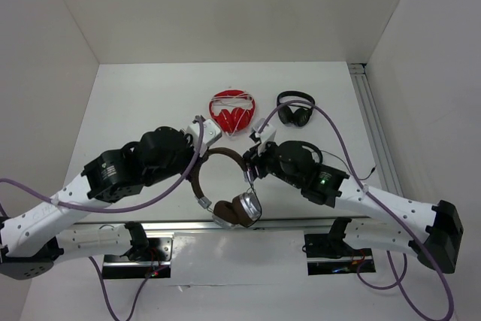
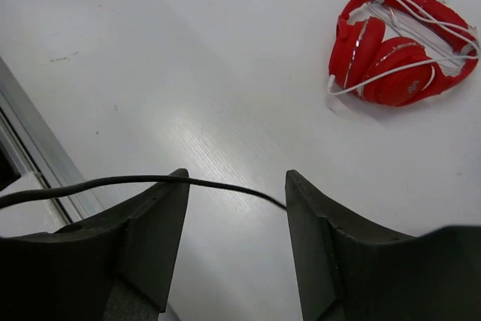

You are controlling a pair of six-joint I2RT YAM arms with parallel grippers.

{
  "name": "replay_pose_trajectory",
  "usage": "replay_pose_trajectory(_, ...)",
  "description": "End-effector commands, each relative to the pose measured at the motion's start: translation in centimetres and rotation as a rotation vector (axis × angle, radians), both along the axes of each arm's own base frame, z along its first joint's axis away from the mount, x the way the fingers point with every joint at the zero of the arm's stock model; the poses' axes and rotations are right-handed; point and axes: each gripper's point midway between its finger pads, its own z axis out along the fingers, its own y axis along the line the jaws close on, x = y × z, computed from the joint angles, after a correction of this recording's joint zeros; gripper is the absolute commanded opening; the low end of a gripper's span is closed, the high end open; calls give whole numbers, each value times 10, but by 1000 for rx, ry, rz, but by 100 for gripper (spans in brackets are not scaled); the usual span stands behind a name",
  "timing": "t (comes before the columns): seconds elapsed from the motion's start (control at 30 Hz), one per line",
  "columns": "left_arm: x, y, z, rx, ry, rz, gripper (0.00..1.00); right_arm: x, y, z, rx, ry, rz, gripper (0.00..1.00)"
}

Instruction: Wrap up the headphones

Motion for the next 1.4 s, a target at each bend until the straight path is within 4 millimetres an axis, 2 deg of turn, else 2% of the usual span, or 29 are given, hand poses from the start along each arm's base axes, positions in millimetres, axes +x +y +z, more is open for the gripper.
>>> replay_pose_trajectory(0.0,0,-17,54,-275,-44,26,0,7,23,24,173,-87,80,62)
replay_pose_trajectory(0.1,-1,-14,61,-313,-37,49,0,25,26,18,202,-93,72,63)
replay_pose_trajectory(0.13,0,-13,61,-311,-41,57,0,30,30,9,191,-78,85,63)
replay_pose_trajectory(0.27,0,-8,75,-360,-30,99,0,59,24,2,208,-80,43,63)
replay_pose_trajectory(0.3,-1,-4,85,-389,-41,111,0,63,24,-1,207,-77,44,63)
replay_pose_trajectory(0.33,0,-2,83,-386,-35,123,0,66,24,-4,212,-67,44,63)
replay_pose_trajectory(0.4,1,5,99,-439,-48,168,0,75,23,-13,216,-46,50,63)
replay_pose_trajectory(0.5,6,24,111,-509,-57,284,0,77,23,-30,237,-5,56,63)
replay_pose_trajectory(0.53,5,32,121,-550,-67,310,0,73,23,-40,230,9,72,63)
replay_pose_trajectory(0.57,9,38,126,-570,-77,352,0,74,25,-41,244,18,85,63)
replay_pose_trajectory(0.6,8,45,130,-600,-79,377,0,72,26,-54,238,52,90,63)
replay_pose_trajectory(0.63,6,53,139,-657,-75,409,0,73,29,-55,244,47,100,61)
replay_pose_trajectory(0.77,7,76,154,-766,-90,516,0,78,35,-76,232,86,115,54)
replay_pose_trajectory(0.8,9,82,158,-796,-93,554,0,76,39,-87,220,110,134,52)
replay_pose_trajectory(0.87,8,92,161,-810,-100,587,0,79,43,-90,216,119,142,51)
replay_pose_trajectory(0.9,10,101,164,-827,-110,633,0,80,44,-100,202,138,140,50)
replay_pose_trajectory(0.93,9,109,169,-863,-103,665,0,78,46,-101,209,147,149,48)
replay_pose_trajectory(1.0,12,119,166,-843,-119,734,0,77,45,-107,211,162,146,36)
replay_pose_trajectory(1.03,15,119,163,-839,-116,762,0,73,46,-108,220,161,146,9)
replay_pose_trajectory(1.07,17,121,165,-840,-127,781,0,67,48,-113,209,167,144,0)
replay_pose_trajectory(1.17,24,132,155,-831,-141,893,0,53,51,-111,207,153,117,0)
replay_pose_trajectory(1.2,24,138,154,-839,-153,932,0,55,48,-110,201,136,71,0)
replay_pose_trajectory(1.27,27,140,151,-853,-151,972,0,38,52,-108,201,142,63,0)
replay_pose_trajectory(1.33,32,138,149,-837,-163,1010,0,33,51,-103,201,124,10,0)
replay_pose_trajectory(1.37,33,139,151,-849,-163,1028,0,18,56,-113,160,146,26,0)
